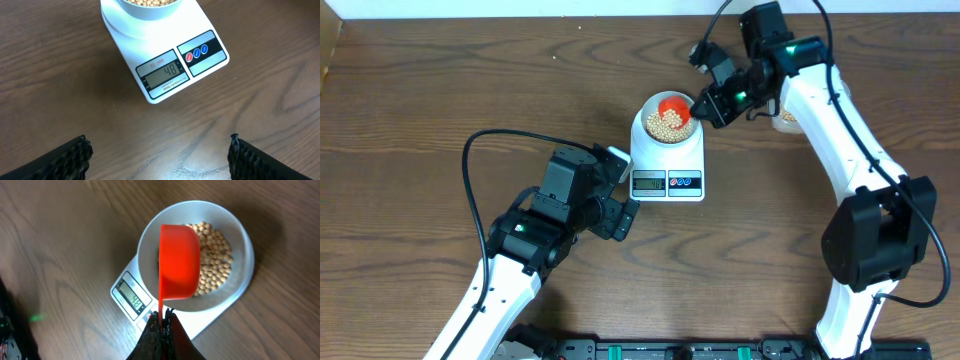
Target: Scoop item into bowl and weigh 50g on scale
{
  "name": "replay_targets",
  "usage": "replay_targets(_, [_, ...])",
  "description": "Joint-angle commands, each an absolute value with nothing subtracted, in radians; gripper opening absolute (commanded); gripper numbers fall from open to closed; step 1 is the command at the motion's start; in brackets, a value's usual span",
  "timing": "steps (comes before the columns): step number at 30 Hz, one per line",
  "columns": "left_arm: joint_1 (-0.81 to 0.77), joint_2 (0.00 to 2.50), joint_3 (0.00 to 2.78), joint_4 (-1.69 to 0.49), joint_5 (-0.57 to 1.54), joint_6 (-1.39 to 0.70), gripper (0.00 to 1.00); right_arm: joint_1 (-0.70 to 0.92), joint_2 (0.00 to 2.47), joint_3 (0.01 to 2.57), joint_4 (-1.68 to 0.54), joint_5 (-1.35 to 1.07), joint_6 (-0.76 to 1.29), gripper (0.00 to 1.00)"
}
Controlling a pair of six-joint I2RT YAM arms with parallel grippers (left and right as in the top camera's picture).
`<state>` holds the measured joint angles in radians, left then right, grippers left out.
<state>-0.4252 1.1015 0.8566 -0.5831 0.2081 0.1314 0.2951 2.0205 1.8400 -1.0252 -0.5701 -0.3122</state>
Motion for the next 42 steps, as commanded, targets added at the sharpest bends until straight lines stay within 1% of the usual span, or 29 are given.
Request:
replay_targets(1, [-0.418, 1.104, 0.876, -0.585, 0.217, 0.141, 0.89, 0.308, 1.989, 1.853, -1.021, -0.553, -0.335, 0.01])
replay_targets(17, [-0.418, 1.104, 0.876, -0.585, 0.217, 0.141, 0.89, 0.321, 1.989, 1.853, -1.013, -0.519, -0.295, 0.01])
replay_targets(32, [-0.418, 1.104, 0.876, -0.585, 0.217, 0.141, 0.89, 0.208, 1.989, 1.853, -1.026, -0.745, -0.285, 0.01])
replay_targets(42, [-0.418, 1.104, 0.876, -0.585, 0.217, 0.141, 0.89, 0.191, 1.989, 1.853, -1.036, -0.748, -0.285, 0.01])
